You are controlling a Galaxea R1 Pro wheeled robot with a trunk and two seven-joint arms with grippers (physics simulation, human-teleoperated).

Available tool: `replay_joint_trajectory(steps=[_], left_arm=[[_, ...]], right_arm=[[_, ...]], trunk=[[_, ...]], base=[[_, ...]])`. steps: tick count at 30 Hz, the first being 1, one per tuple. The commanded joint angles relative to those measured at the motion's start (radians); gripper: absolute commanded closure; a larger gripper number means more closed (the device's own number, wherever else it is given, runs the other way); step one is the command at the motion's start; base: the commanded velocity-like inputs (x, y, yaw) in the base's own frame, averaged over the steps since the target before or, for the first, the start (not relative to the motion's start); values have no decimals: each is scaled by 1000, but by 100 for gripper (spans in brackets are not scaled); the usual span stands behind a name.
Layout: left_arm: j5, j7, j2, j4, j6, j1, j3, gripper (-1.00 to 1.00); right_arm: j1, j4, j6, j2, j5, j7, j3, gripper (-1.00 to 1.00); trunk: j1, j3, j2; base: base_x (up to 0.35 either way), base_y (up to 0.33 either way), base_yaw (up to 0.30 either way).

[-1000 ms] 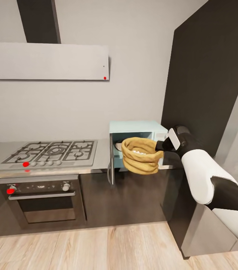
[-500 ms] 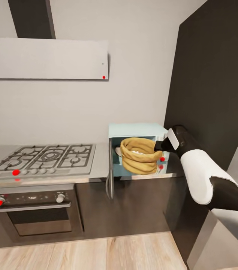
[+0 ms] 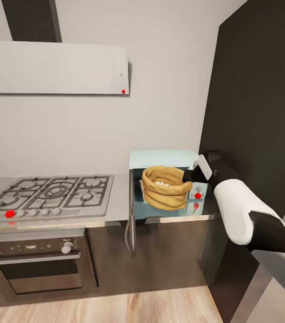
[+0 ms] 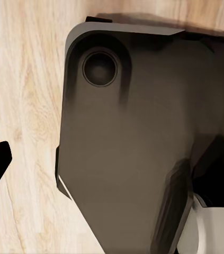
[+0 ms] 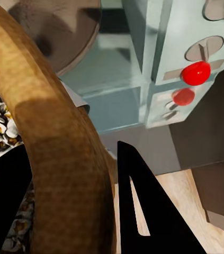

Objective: In the kitchen, take the popcorn bag from the countertop, put it into the microwave, and heat it until the popcorn is cooked so the cooked popcorn ends up inside the bag.

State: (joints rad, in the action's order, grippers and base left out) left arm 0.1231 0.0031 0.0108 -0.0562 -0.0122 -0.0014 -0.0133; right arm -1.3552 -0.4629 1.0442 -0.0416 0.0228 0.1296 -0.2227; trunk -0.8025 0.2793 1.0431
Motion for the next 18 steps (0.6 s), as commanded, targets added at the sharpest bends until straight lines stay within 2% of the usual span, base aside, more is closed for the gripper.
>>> replay_joint_trajectory(steps=[1,3,8,18], left_arm=[[9,0,0,-1,-1,0,-1,-100],[9,0,0,-1,-1,0,-1,-100],[9,0,0,-1,-1,0,-1,-100],[9,1,1,-1,-1,0,-1,-100]], right_arm=[[-1,0,3,-1,1,4,-7,100],[-1,2,3,0,2,5,-7,100],[-1,94,-14,2,7,5,-7,100],[-1,105,-32,6,9,5,-7,100]], trunk=[[0,1,1],[0,1,1],[0,1,1],[0,1,1]], base=[[13,0,0],[6,0,0],[0,0,0],[0,0,0]])
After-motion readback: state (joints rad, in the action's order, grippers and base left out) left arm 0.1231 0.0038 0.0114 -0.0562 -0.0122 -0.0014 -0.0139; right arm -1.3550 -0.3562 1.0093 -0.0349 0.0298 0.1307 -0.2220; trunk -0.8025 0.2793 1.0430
